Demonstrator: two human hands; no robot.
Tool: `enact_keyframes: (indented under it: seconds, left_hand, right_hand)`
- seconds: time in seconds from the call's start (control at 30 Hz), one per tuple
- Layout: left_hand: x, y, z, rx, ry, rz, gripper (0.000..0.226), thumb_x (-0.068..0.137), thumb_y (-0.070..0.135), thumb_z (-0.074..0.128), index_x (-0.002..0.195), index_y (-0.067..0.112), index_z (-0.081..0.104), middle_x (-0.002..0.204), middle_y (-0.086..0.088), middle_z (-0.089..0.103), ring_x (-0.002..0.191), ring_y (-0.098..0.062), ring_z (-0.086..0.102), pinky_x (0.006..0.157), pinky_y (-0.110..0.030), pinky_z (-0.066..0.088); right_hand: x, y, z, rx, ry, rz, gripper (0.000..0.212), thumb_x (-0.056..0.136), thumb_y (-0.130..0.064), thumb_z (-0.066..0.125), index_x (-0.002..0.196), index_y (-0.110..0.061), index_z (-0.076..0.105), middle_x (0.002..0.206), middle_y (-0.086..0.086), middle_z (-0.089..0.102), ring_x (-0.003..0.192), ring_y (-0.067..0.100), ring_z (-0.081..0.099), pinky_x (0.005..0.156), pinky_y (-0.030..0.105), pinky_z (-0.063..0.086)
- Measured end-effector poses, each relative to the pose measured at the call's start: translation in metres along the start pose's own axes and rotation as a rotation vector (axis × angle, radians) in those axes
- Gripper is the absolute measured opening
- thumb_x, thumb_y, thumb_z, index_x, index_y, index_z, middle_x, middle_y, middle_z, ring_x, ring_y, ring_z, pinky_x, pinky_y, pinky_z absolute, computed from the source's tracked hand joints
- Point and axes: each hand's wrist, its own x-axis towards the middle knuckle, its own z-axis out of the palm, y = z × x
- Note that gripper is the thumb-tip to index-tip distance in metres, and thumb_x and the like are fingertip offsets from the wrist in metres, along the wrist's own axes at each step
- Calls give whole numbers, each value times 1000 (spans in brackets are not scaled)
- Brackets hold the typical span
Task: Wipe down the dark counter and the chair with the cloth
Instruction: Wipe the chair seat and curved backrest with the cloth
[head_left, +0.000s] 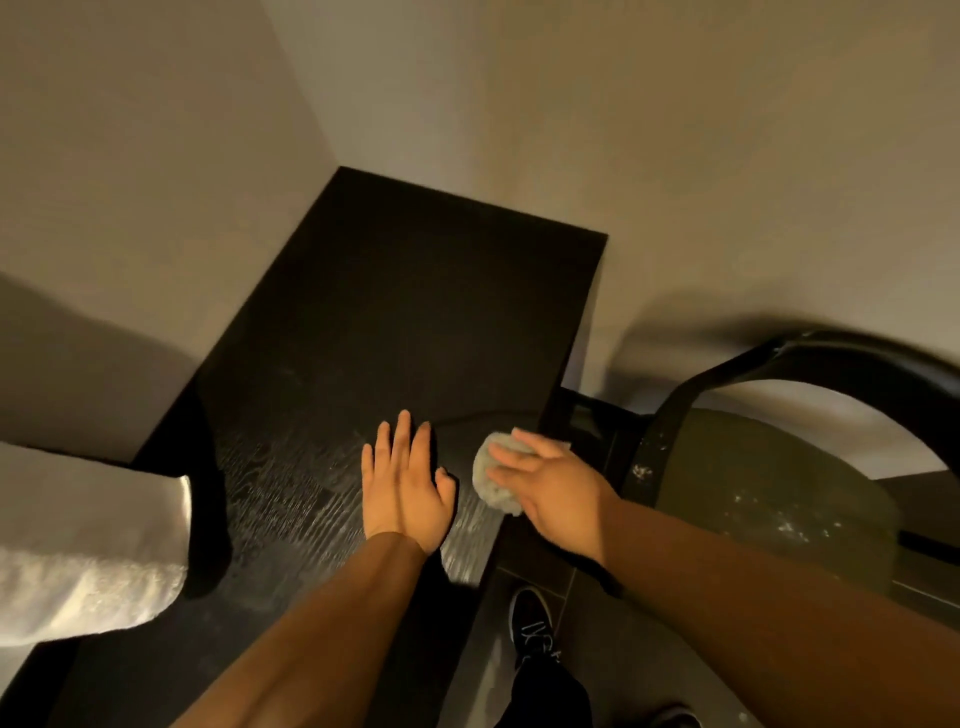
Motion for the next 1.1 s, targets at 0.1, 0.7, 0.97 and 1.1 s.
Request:
enact_keyframes:
  seconds: [0.1, 0.7, 0.97, 1.1]
  left_hand:
    - [-7, 16, -8, -12, -86, 38, 66, 103, 33, 44, 166, 26, 25, 177, 3, 9, 163, -29, 1, 132, -47, 4]
    - [-10, 137, -15, 71, -191, 697, 39, 97, 35, 46, 124, 25, 72, 120, 6, 72, 117, -18, 62, 102, -36, 49]
    - [-60, 194, 36, 80, -229, 751, 33, 97, 35, 49, 120, 27, 72, 117, 7, 71, 116, -15, 62, 104, -35, 49]
    - [-96, 215, 70, 101, -270, 741, 43, 93, 40, 39, 113, 23, 73, 109, 3, 71, 109, -21, 64, 98, -36, 51]
  right_hand:
    - [-20, -10, -14, 107, -190, 90, 49, 86, -8, 73, 132, -24, 70, 144, -1, 60, 136, 23, 51, 109, 45, 47]
    - [-181, 44, -94, 308, -99, 862, 21, 104, -38, 47, 113, -32, 65, 97, -5, 70, 89, 15, 66, 84, 34, 55]
    - [-271, 77, -88, 244, -121, 934, 23, 104, -37, 46, 113, -29, 66, 96, -3, 70, 84, 16, 65, 78, 34, 53]
    - [-307, 92, -76, 353, -170, 896, 19, 104, -32, 47, 98, -22, 62, 87, -2, 66, 81, 19, 63, 72, 34, 49]
